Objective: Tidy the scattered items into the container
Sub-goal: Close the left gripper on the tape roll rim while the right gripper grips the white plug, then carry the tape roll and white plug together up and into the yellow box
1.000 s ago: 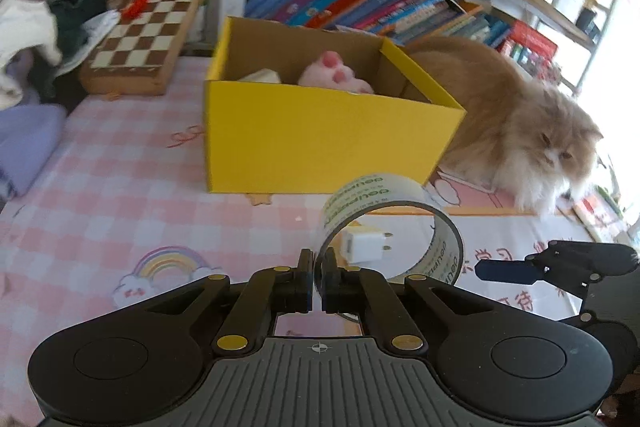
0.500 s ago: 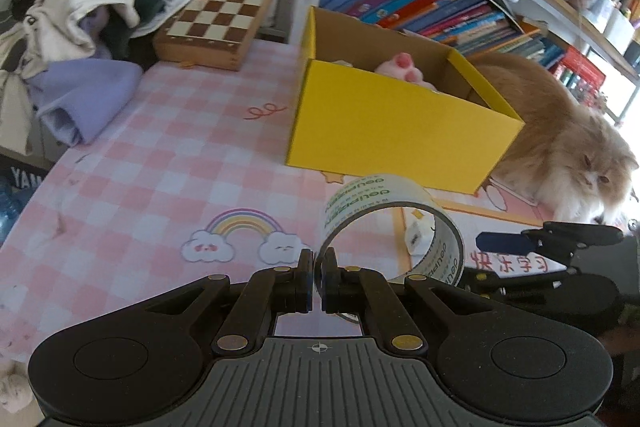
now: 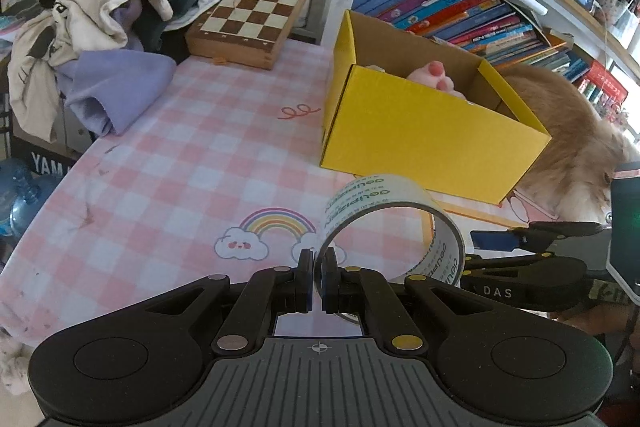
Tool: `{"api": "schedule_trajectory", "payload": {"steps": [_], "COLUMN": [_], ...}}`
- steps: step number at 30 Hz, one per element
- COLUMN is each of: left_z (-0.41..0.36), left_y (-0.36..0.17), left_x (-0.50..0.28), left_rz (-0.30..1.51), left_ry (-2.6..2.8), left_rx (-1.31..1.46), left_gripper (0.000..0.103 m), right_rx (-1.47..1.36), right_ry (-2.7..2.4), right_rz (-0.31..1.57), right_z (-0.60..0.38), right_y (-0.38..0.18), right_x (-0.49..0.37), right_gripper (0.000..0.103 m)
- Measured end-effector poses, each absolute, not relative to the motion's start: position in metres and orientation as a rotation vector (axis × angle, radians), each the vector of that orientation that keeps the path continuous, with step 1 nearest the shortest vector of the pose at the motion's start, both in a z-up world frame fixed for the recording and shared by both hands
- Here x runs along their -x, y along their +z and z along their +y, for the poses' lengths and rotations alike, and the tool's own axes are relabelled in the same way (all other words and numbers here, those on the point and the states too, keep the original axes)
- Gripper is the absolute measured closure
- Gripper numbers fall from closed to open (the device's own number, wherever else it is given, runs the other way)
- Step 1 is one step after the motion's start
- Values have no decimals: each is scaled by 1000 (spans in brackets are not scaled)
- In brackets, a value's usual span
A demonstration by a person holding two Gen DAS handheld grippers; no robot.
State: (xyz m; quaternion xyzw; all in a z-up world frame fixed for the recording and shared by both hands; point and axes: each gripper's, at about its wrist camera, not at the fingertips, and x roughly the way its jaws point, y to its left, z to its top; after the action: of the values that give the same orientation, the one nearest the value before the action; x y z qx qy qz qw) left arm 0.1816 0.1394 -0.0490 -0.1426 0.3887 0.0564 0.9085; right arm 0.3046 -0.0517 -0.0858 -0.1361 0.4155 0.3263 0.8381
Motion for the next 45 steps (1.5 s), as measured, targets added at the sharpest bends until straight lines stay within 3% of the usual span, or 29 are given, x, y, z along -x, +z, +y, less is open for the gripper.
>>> {"api": "schedule_trajectory", "payload": {"steps": [5,14,25,35,45], "left_z": [139,133,124,121,116], "left_y": [-48,-41,3,57,51], "left_x": [-183,-187,-200,-264,-338], "left_rz": [804,795,672,515,573], "left_ry": [118,82,-12,-48,-18], "left_rx": [291,276,257,152,29], "left_gripper": [101,101,101,101,101], "right_rx": [289,276,246,268,460], "right_ry": [677,689,721,699,729], "right_rz": [889,872,726,495,502], "right_z": [-51,-63,-102,-109,-78], "right_y": [-88,-76,-9,62,57], "right_x": [-308,-302,-286,-331,-401], "right_gripper": [61,61,61,61,61]}}
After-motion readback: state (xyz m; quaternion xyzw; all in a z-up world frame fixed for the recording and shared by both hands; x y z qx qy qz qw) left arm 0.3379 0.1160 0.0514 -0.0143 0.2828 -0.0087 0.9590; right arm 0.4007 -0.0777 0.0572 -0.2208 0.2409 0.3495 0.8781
